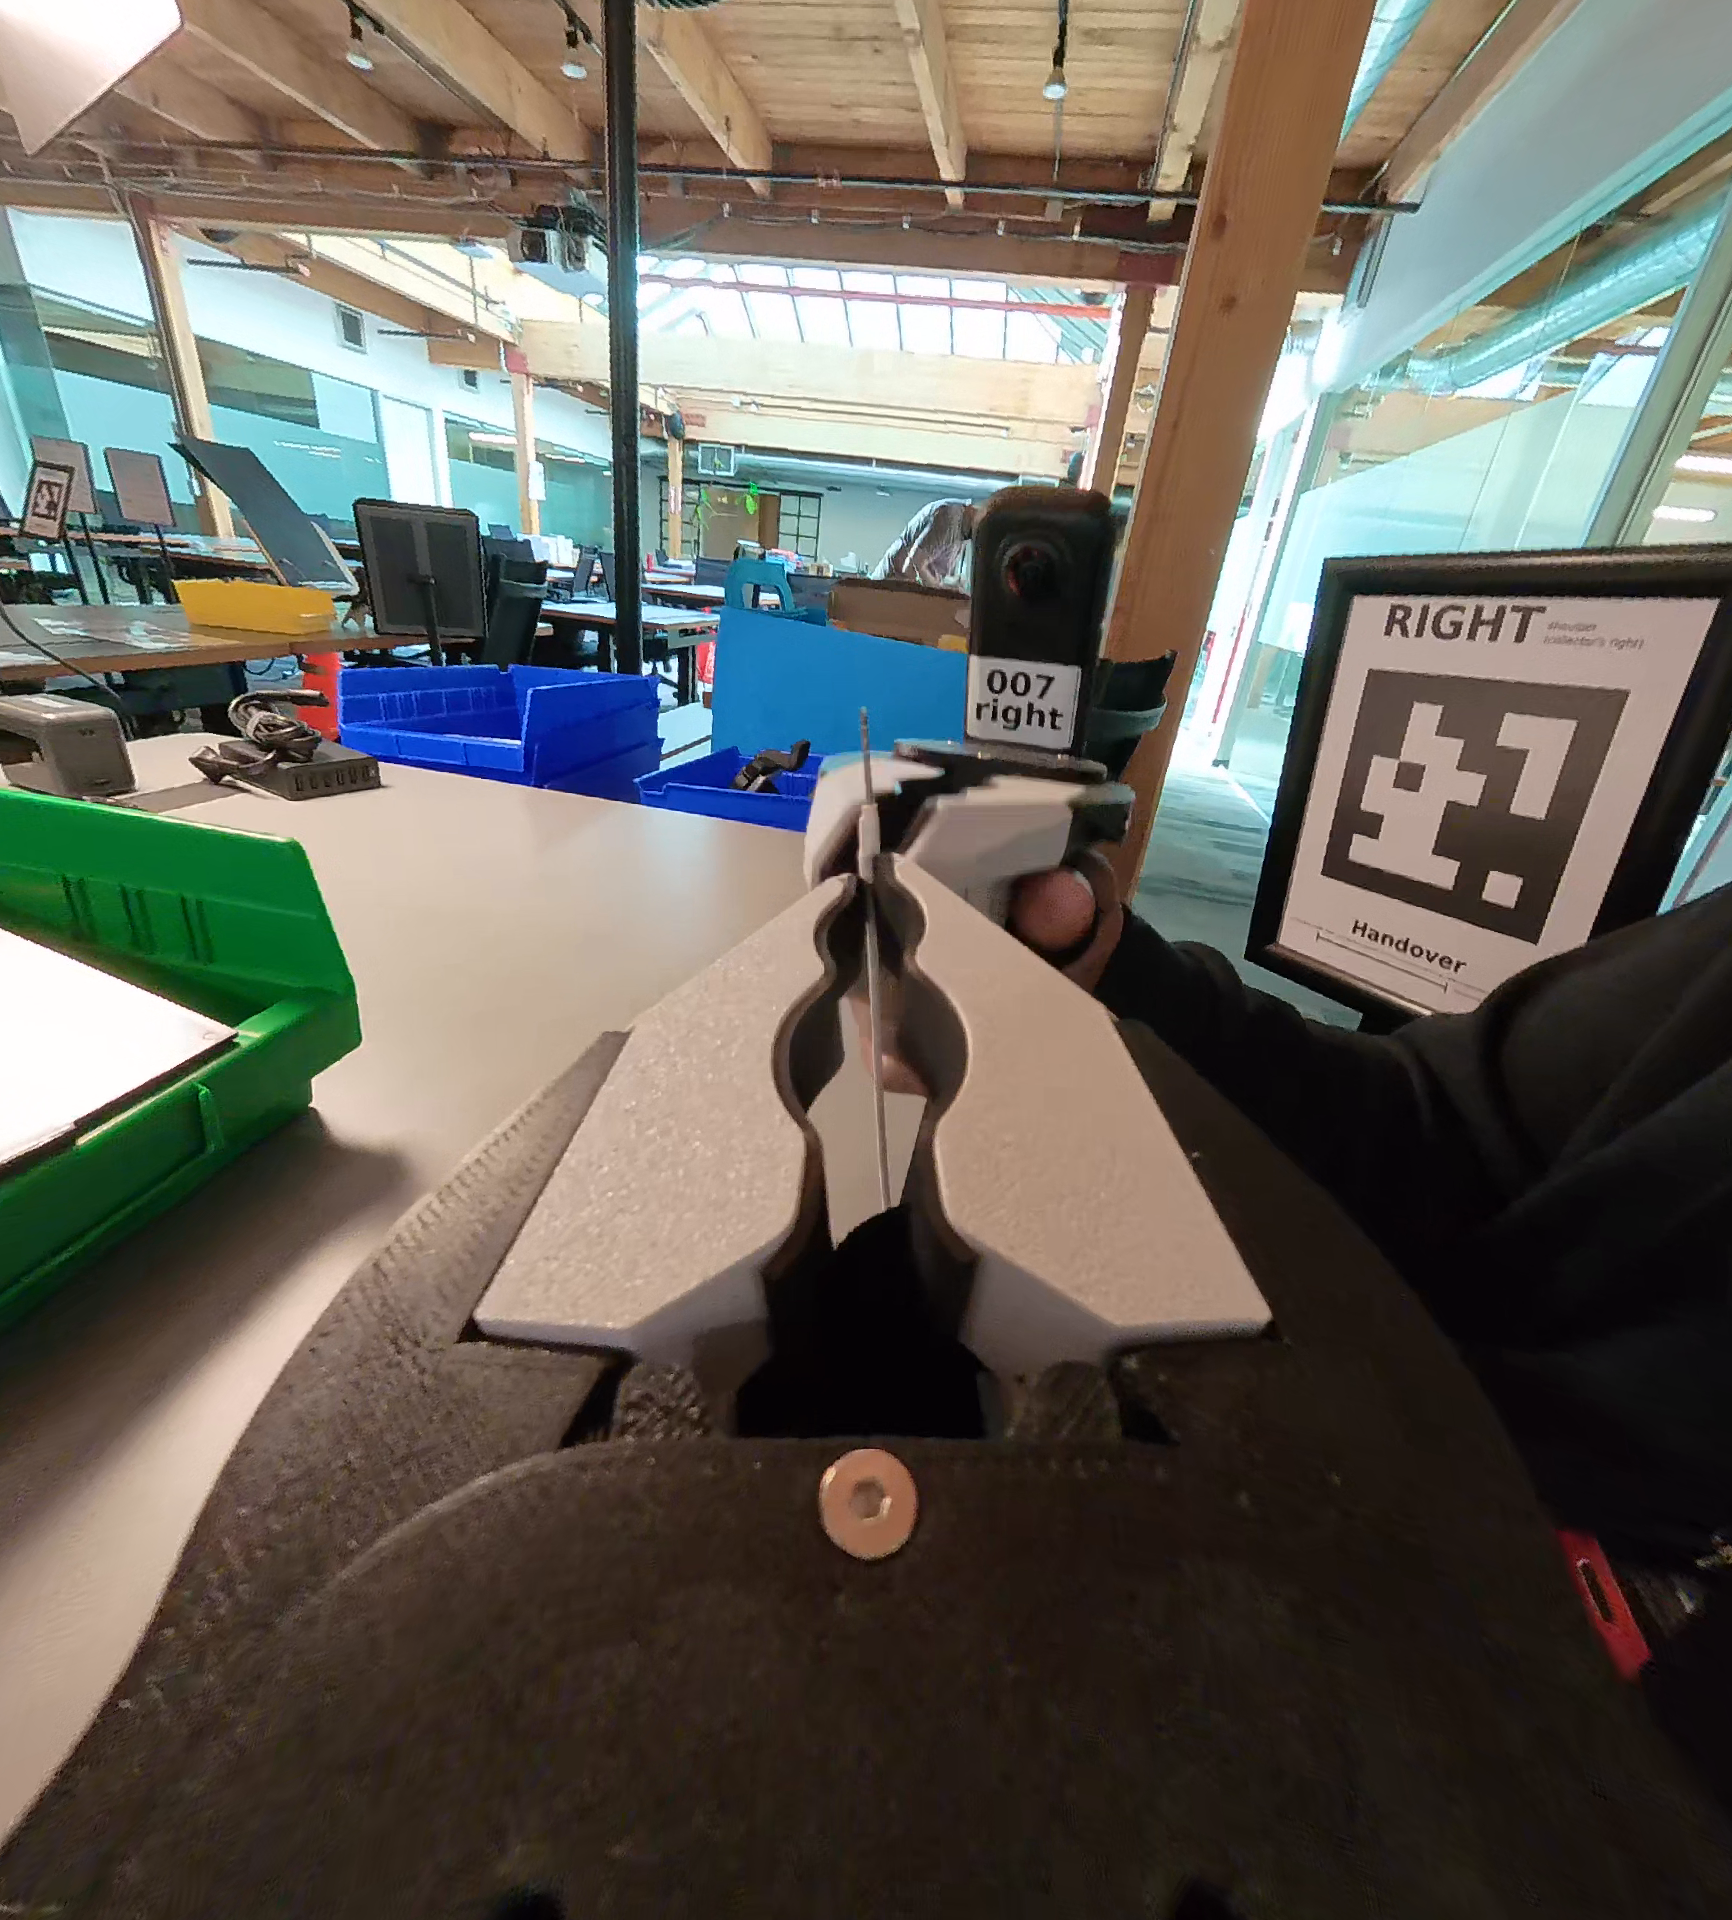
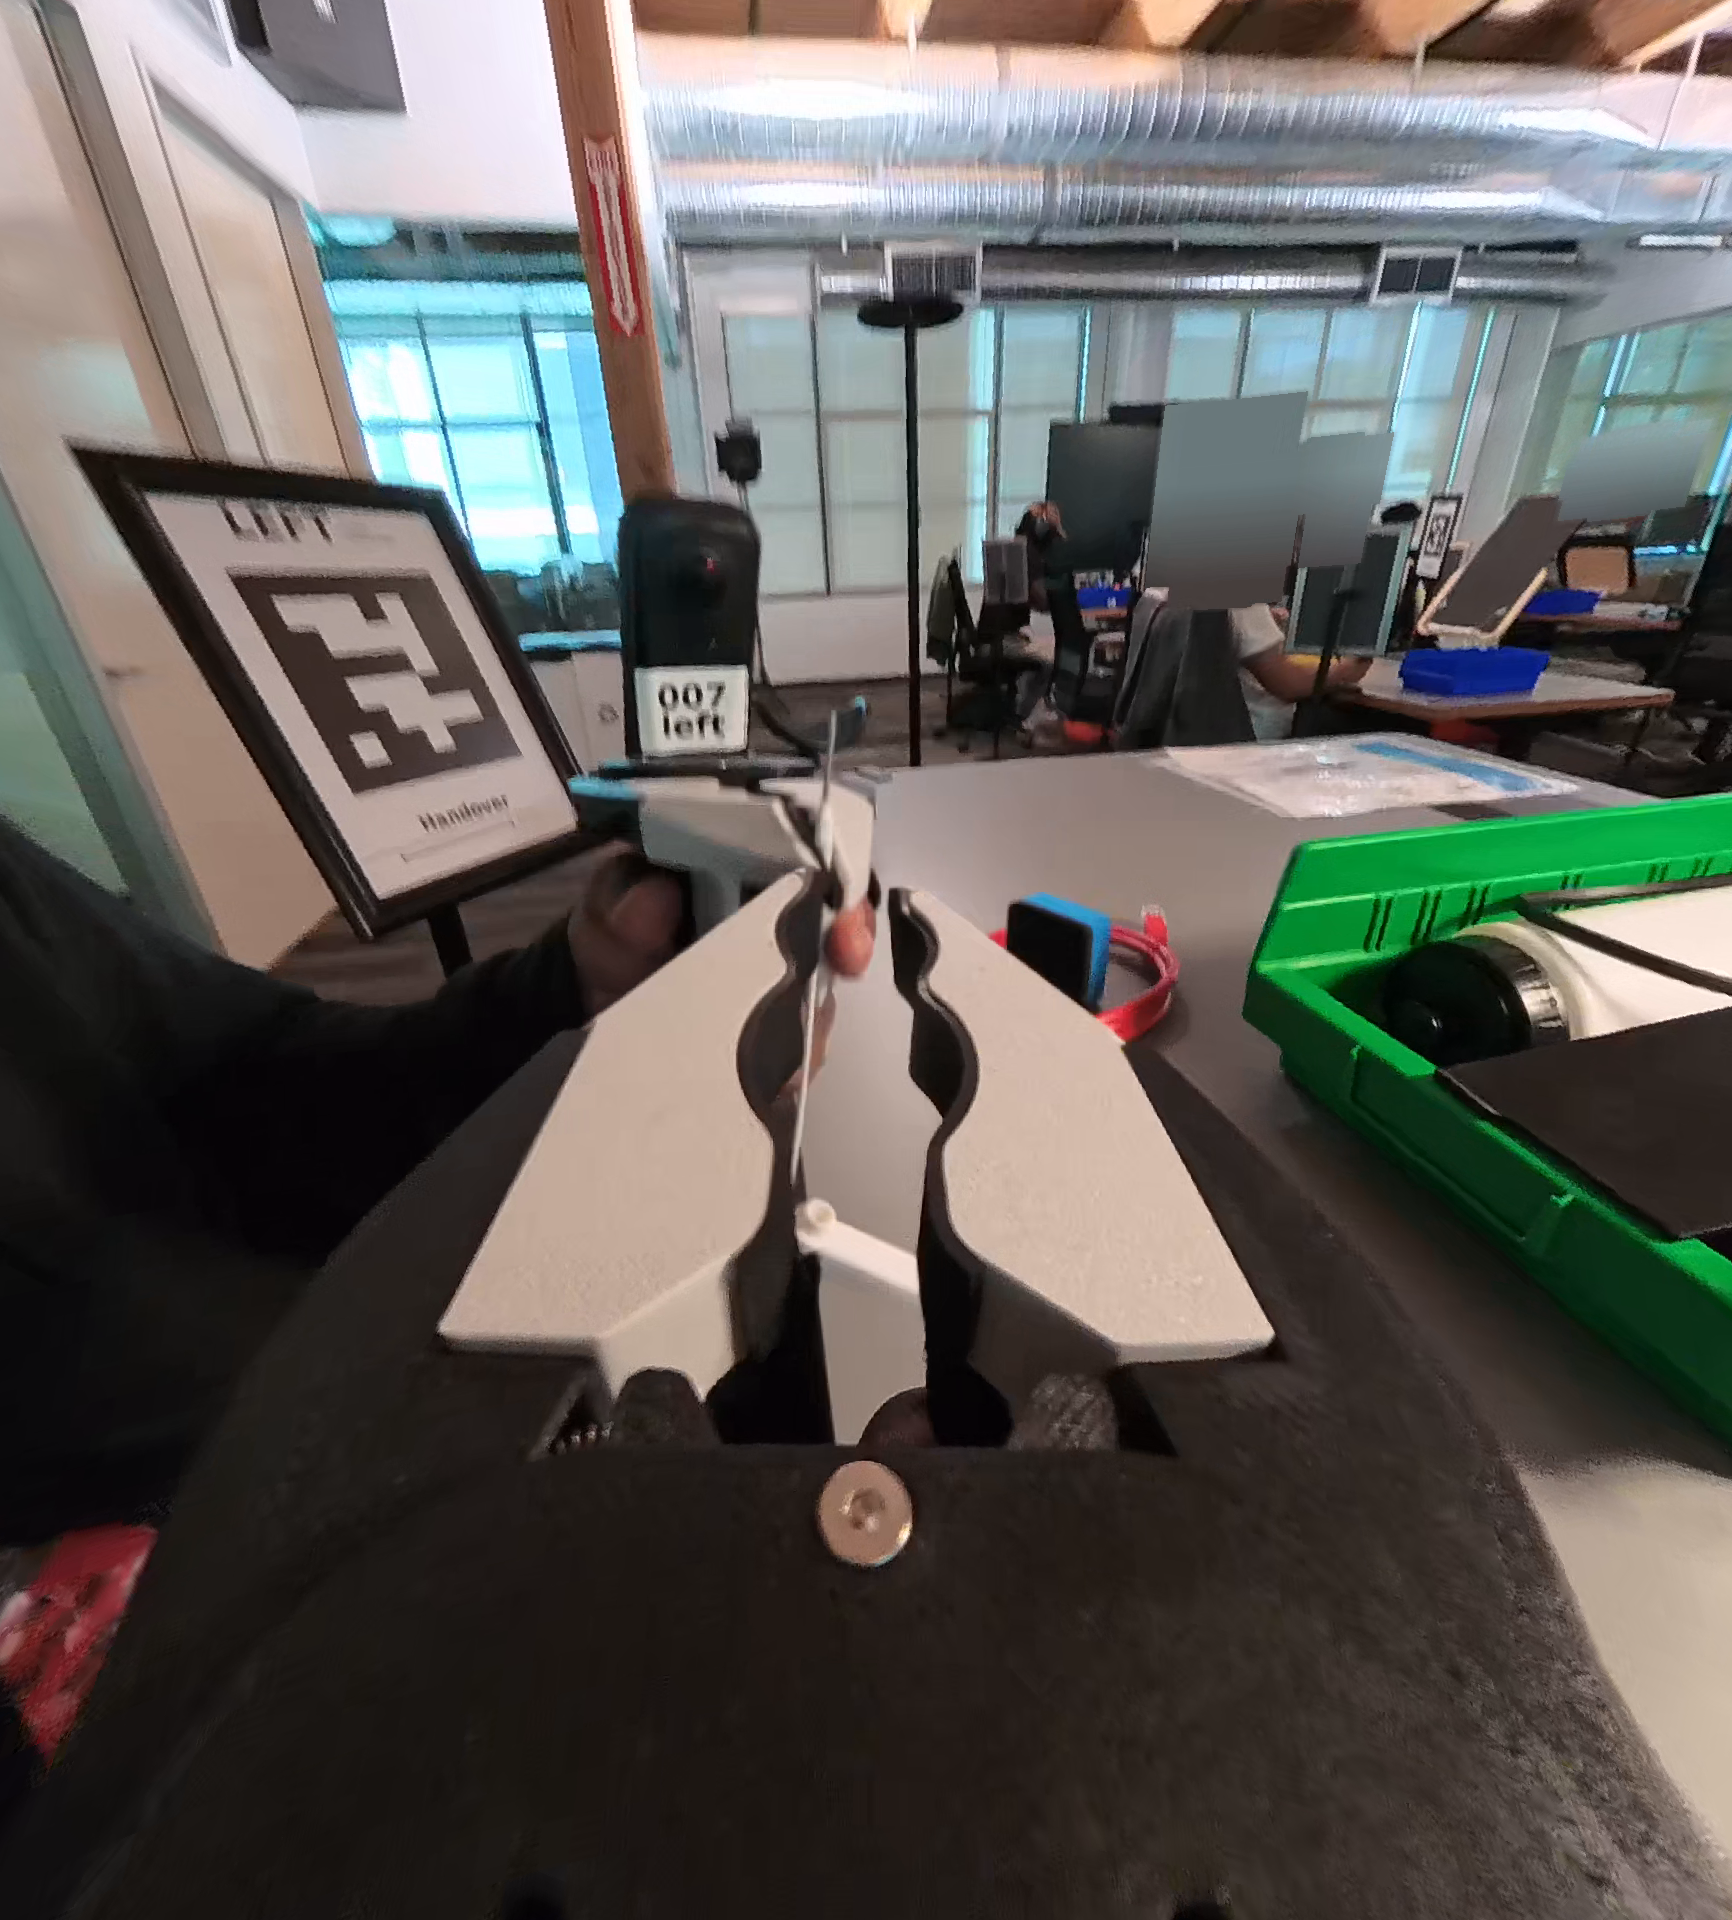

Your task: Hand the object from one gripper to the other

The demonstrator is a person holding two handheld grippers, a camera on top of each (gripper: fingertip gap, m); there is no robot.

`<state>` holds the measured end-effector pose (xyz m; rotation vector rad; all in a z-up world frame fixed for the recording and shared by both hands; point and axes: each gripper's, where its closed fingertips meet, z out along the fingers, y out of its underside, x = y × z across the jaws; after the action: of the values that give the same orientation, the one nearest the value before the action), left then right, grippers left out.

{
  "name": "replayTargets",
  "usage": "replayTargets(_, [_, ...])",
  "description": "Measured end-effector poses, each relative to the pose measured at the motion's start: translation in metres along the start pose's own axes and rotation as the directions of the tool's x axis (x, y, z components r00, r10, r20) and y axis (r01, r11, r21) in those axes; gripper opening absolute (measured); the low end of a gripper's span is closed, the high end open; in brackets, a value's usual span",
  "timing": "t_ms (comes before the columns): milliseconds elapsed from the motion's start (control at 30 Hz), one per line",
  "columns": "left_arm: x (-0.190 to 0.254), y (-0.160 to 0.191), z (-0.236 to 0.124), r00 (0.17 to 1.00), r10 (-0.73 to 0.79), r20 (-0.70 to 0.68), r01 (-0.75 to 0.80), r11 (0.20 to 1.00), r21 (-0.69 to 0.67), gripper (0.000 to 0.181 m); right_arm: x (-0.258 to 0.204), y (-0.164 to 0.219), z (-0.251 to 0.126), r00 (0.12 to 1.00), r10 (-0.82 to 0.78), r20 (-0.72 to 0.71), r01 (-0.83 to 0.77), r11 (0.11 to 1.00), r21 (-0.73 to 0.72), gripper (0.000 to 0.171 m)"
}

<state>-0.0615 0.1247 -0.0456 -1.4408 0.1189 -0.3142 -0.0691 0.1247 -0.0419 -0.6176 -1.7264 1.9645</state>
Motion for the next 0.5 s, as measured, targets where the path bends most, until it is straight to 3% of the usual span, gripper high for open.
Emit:
replayTargets(100, [0.004,0.008,0.004,1.0,0.018,-0.014,-0.018,0.999,-0.043,0.002,-0.003,-0.011,-0.003,0.998,0.048,0.03,-0.05,0.997,0.058,0.014])
replayTargets(267, [0.007,0.019,0.011,0.999,0.03,-0.022,-0.032,0.995,-0.093,0.002,-0.009,0.0,0.003,0.999,0.008,0.046,-0.009,1.0,0.008,0.003])
replayTargets(500, [0.007,0.019,0.008,1.0,0.017,-0.024,-0.019,0.995,-0.096,0.003,-0.005,0.0,0.003,1.0,-0.006,0.02,0.006,1.0,0.0,0.002])
